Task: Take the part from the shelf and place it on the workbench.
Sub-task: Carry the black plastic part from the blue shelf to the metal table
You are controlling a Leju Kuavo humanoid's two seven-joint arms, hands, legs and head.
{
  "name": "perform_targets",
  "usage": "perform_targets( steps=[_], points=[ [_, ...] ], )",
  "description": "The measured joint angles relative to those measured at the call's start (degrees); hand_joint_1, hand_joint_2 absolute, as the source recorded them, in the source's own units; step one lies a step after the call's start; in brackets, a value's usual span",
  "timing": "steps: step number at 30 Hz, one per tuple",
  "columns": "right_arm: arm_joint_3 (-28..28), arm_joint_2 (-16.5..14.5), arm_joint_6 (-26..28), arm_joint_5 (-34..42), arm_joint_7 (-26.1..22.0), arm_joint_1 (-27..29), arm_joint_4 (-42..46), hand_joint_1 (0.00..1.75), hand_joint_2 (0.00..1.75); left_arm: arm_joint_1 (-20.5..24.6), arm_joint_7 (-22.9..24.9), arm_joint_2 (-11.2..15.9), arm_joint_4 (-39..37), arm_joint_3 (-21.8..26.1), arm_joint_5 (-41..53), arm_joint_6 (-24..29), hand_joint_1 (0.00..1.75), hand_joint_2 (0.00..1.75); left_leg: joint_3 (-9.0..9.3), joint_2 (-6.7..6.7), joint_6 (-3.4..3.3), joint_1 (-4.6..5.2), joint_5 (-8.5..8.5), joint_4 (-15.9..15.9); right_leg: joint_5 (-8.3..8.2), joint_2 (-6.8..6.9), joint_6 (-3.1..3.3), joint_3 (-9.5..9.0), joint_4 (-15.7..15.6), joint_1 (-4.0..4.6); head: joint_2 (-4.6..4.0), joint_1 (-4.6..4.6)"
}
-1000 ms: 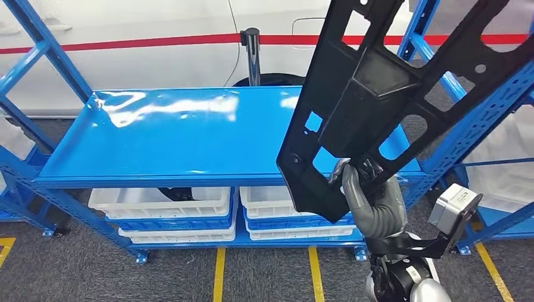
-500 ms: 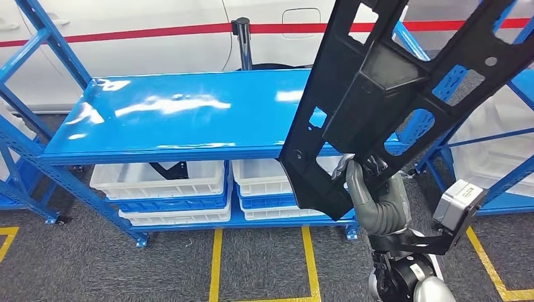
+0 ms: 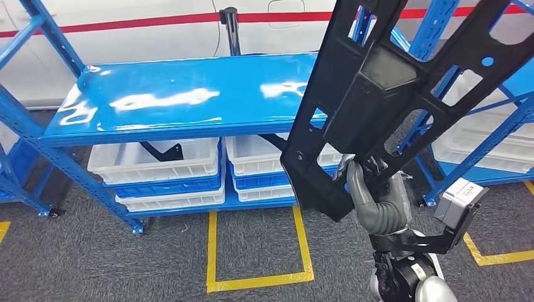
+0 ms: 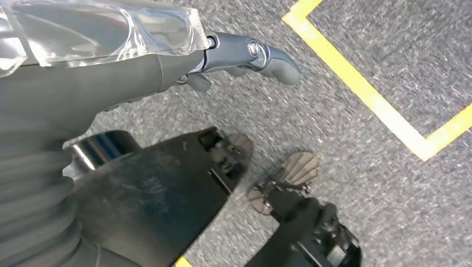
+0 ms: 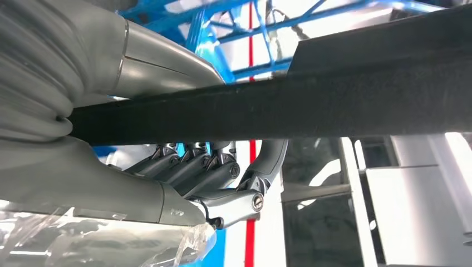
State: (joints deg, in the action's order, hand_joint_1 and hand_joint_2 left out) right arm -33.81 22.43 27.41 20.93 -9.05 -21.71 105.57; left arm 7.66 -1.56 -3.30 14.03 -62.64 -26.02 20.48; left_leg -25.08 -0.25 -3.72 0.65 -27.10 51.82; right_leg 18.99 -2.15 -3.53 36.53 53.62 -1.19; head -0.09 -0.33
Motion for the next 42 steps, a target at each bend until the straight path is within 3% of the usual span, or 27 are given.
perform_targets(
  steps=[2,4,5,6,7,9,11,13,15,16,19,20,21,22,24,26,28,29,30,32,34,35,36,37,38,40,42],
  points=[
    [0.0,0.1,0.1,0.0,0.0,0.0,0.0,1.75,1.75,0.0,0.0,0.0,0.0,0.0,0.0,0.0,0.0,1.75,-1.57,0.27,-0.95,-0.11,1.52,-0.1,5.22,0.88,-0.19,1.78,4.8,-0.09,0.0,0.11],
    [0.0,0.1,0.2,-0.2,0.0,0.1,0.0,1.75,1.75,0.0,0.0,0.0,0.0,0.0,0.0,0.0,0.0,1.75,-3.26,0.41,-1.26,-0.01,2.96,0.0,11.05,1.49,-0.44,3.73,13.1,-0.07,0.0,0.21],
    [0.0,0.1,0.3,-0.3,0.0,0.1,0.0,1.75,1.75,-0.1,0.0,0.0,0.0,0.0,0.0,0.0,0.0,1.75,-4.13,0.51,-1.22,0.02,3.67,0.1,11.99,1.57,-0.58,4.1,16.6,-0.07,0.0,0.22],
    [-0.1,0.1,0.3,-0.4,-0.1,0.1,0.0,1.75,1.75,-0.1,0.0,0.0,0.0,0.0,0.0,0.0,0.0,1.75,-5.03,0.63,-1.15,0.04,4.32,0.3,11.39,1.59,-0.68,3.75,18.6,-0.07,0.0,0.22],
    [-0.1,0.1,0.4,-0.5,-0.1,0.1,0.0,1.75,1.75,-0.1,0.0,0.0,0.0,0.0,0.0,0.0,0.0,1.75,-5.97,0.74,-1.04,0.05,4.92,0.6,9.66,1.63,-0.72,2.38,18.5,-0.09,0.0,0.22],
    [-0.1,0.1,0.5,-0.6,-0.1,0.1,0.0,1.75,1.75,-0.2,0.0,0.0,0.0,0.0,0.0,-0.1,0.0,1.75,-7.85,0.86,-0.67,0.09,5.79,1.5,7.11,1.83,-0.67,-3.24,12.3,-0.1,0.0,0.24],
    [-0.1,0.1,0.5,-0.7,-0.1,0.0,0.0,1.75,1.75,-0.1,-0.1,0.0,0.0,0.0,0.0,-0.1,0.0,1.75,-9.07,0.95,-0.13,0.29,6.42,2.5,8.36,1.98,-0.25,-9.1,3.8,0.14,0.0,0.21],
    [-0.1,0.1,0.5,-0.9,-0.1,-0.1,0.0,1.75,1.75,-0.1,-0.2,0.0,0.0,0.0,0.0,-0.1,0.0,1.75,-9.78,1.02,0.51,0.37,7.31,2.9,9.63,1.98,0.53,-10.69,0.3,0.46,0.0,0.17],
    [-0.2,0.0,0.5,-1.0,-0.1,-0.1,0.0,1.75,1.75,-0.3,-0.3,0.1,0.0,0.0,0.0,-0.2,0.0,1.75,-10.63,0.94,1.24,0.16,7.09,3.4,8.76,2.2,1.49,-9.6,0.4,0.3,0.0,0.15],
    [-0.3,0.0,0.5,-1.0,-0.1,0.0,0.0,1.75,1.75,-0.4,-0.3,0.1,0.0,0.0,0.0,-0.2,0.0,1.75,-11.3,0.88,1.63,0.03,5.4,4.8,8.1,2.32,1.95,-8.95,0.4,0.18,0.0,0.12],
    [-0.4,-0.1,0.5,-1.0,-0.1,0.0,0.0,1.75,1.75,-0.7,-0.3,0.1,0.0,-0.1,0.0,-0.2,0.0,1.75,-13.96,0.8,2.74,-0.56,-3.34,14.8,5.99,2.4,2.65,-6.5,0.4,0.09,0.0,0.02],
    [-0.4,-0.1,0.5,-1.0,-0.1,0.0,0.0,1.75,1.75,-0.7,-0.3,0.1,0.0,-0.1,0.0,-0.2,0.0,1.75,-14.39,0.8,2.96,-0.72,-4.77,18.2,5.28,2.37,2.66,-5.58,0.4,0.1,0.0,0.01],
    [-0.4,-0.1,0.5,-1.0,-0.1,0.1,0.0,1.75,1.75,-0.7,-0.3,0.1,0.0,-0.1,0.0,-0.2,0.0,1.75,-14.09,0.8,3.04,-0.8,-4.7,20.1,4.57,2.31,2.59,-4.64,0.5,0.1,0.0,0.0],
    [-0.4,-0.1,0.5,-1.0,-0.1,0.1,0.0,1.75,1.75,-0.7,-0.4,0.1,0.0,-0.1,0.0,-0.2,0.0,1.75,-12.92,0.8,3.02,-0.84,-3.47,20.1,3.85,2.22,2.49,-3.72,0.5,0.1,0.0,0.0],
    [-0.4,-0.2,0.5,-1.0,-0.1,0.0,0.0,1.75,1.75,-0.6,-0.4,0.1,0.0,-0.1,0.0,-0.2,0.0,1.75,-7.73,0.69,2.55,-0.78,-0.47,14.0,2.49,2.01,2.16,-2.14,0.5,0.09,0.0,0.0],
    [-0.4,-0.2,0.4,-1.0,-0.1,0.0,0.0,1.75,1.75,-0.4,-0.5,0.1,0.0,-0.1,0.0,-0.2,0.0,1.75,-1.58,0.43,1.82,-0.43,-0.38,4.9,1.29,1.96,1.63,-1.21,0.4,0.2,0.0,0.03],
    [-0.4,-0.2,0.3,-1.1,-0.1,-0.1,0.0,1.75,1.75,-0.3,-0.7,0.2,0.0,-0.1,0.0,-0.2,0.0,1.75,0.7,0.27,1.3,-0.04,-0.92,0.5,0.02,2.05,1.0,-0.87,0.1,0.16,0.0,0.03],
    [-0.5,-0.2,0.3,-1.1,-0.2,0.0,0.0,1.75,1.75,-0.3,-0.8,0.2,0.0,-0.1,0.0,-0.2,0.0,1.75,0.18,0.32,0.99,-0.05,-0.4,0.3,-0.63,2.04,0.66,-0.71,-0.2,0.13,0.0,0.03],
    [-0.5,-0.2,0.3,-1.1,-0.2,0.0,0.0,1.75,1.75,-0.3,-0.8,0.2,0.0,-0.1,0.0,-0.2,0.0,1.75,-0.38,0.41,0.61,-0.08,0.33,0.2,-0.46,1.99,0.37,-0.3,-0.1,0.06,0.0,-0.03],
    [-0.5,-0.2,0.3,-1.2,-0.2,0.2,0.0,1.75,1.75,-0.4,-0.8,0.2,0.0,-0.1,0.0,-0.2,0.0,1.75,-1.8,0.64,-0.31,-0.25,1.91,-0.1,3.33,1.92,-0.06,1.26,3.0,0.04,0.0,0.1],
    [-0.5,-0.2,0.3,-1.2,-0.2,0.4,0.0,1.75,1.75,-0.4,-0.9,0.2,0.0,-0.1,0.0,-0.2,0.0,1.75,-3.37,0.75,-0.79,-0.16,3.31,0.0,9.68,1.95,-0.31,3.33,10.9,-0.03,0.0,0.3],
    [-0.5,-0.2,0.3,-1.2,-0.3,0.5,0.0,1.75,1.75,-0.5,-0.9,0.2,0.0,-0.1,0.0,-0.2,0.0,1.75,-4.2,0.79,-0.83,-0.09,3.96,0.0,11.5,1.95,-0.45,4.02,15.1,-0.04,0.0,0.32],
    [-0.5,-0.2,0.3,-1.2,-0.3,0.6,0.0,1.75,1.75,-0.6,-0.9,0.3,0.0,-0.1,0.0,-0.2,0.0,1.75,-5.06,0.83,-0.83,-0.03,4.63,0.1,11.82,1.95,-0.53,4.08,18.0,-0.03,0.0,0.33],
    [-0.5,-0.2,0.3,-1.3,-0.3,0.7,0.0,1.75,1.75,-0.6,-0.9,0.3,0.0,-0.1,0.0,-0.2,0.0,1.75,-5.92,0.86,-0.79,0.0,5.24,0.3,10.8,1.95,-0.55,3.22,18.9,-0.03,0.0,0.34],
    [-0.5,-0.2,0.3,-1.3,-0.3,0.8,0.0,1.75,1.75,-0.7,-0.9,0.3,0.0,-0.1,0.0,-0.3,0.0,1.75,-6.76,0.87,-0.69,0.0,5.78,0.5,9.11,1.96,-0.51,1.3,17.5,-0.03,0.0,0.34],
    [-0.5,-0.2,0.3,-1.3,-0.3,0.7,0.0,1.75,1.75,-0.7,-0.9,0.3,0.0,-0.1,0.0,-0.3,0.0,1.75,-8.17,0.84,-0.33,0.1,6.64,1.1,7.34,2.0,-0.31,-5.14,9.2,0.04,0.0,0.36],
    [-0.5,-0.2,0.3,-1.3,-0.3,0.6,0.0,1.75,1.75,-0.7,-1.0,0.3,0.0,-0.1,0.0,-0.3,0.0,1.75,-8.97,0.88,0.23,0.28,7.51,1.4,8.47,1.95,0.18,-10.23,1.2,0.3,0.0,0.32]
  ],
)
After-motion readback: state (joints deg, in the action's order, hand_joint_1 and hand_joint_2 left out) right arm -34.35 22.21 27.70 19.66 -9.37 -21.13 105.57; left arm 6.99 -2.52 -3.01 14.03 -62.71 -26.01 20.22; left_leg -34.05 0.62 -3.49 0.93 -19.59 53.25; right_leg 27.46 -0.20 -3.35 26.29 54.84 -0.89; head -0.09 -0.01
